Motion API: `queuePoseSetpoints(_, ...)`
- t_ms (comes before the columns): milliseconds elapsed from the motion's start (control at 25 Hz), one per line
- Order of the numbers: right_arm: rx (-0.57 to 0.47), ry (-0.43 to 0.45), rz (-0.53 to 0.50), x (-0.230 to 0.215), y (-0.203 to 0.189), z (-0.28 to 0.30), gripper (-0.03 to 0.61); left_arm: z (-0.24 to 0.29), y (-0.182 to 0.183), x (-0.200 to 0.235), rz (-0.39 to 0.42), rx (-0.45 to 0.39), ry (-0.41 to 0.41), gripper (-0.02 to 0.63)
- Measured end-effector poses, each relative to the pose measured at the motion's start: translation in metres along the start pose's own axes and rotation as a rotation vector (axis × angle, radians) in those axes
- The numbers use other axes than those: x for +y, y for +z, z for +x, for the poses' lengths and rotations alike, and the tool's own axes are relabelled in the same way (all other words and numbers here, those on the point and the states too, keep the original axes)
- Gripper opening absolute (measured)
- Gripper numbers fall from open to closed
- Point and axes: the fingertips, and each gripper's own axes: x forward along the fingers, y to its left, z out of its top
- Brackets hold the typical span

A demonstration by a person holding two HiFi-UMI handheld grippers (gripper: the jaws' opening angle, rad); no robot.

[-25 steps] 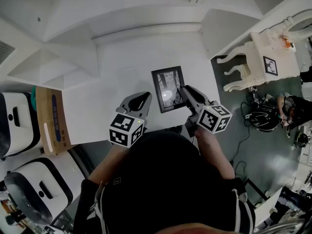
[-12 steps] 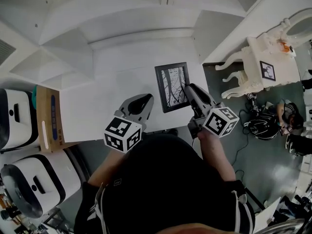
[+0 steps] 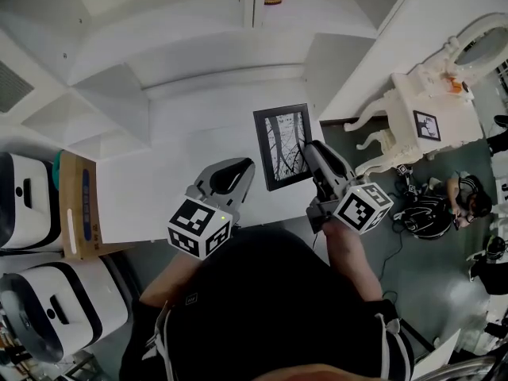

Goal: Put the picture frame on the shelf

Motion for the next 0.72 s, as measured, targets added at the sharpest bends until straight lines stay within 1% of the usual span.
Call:
queuePoseSetpoints(120, -0.043, 0.013, -0.018, 0.006, 0.016, -0.004, 0.077, 0.002, 0.014, -0.006, 0.018, -0.018, -0.024, 0.009)
queuePoseSetpoints(400, -0.116, 0.027, -0.06, 0.024, 0.04, -0.008, 0.077, -0.003, 0.036, -0.022, 0.048, -0.06, -0.098, 0.009)
queuePoseSetpoints(600, -0.156, 0.041, -0.076, 0.032, 0.051, -0.013, 0.077, -0.005, 0.048, -0.03, 0.059, -0.082, -0.131, 0.009)
queuePoseSetpoints(720, -0.171, 0.049, -0.071, 0.032, 0.054, -0.015, 0.075, -0.004, 0.054, -0.034, 0.062, -0.092, -0.148, 0.021)
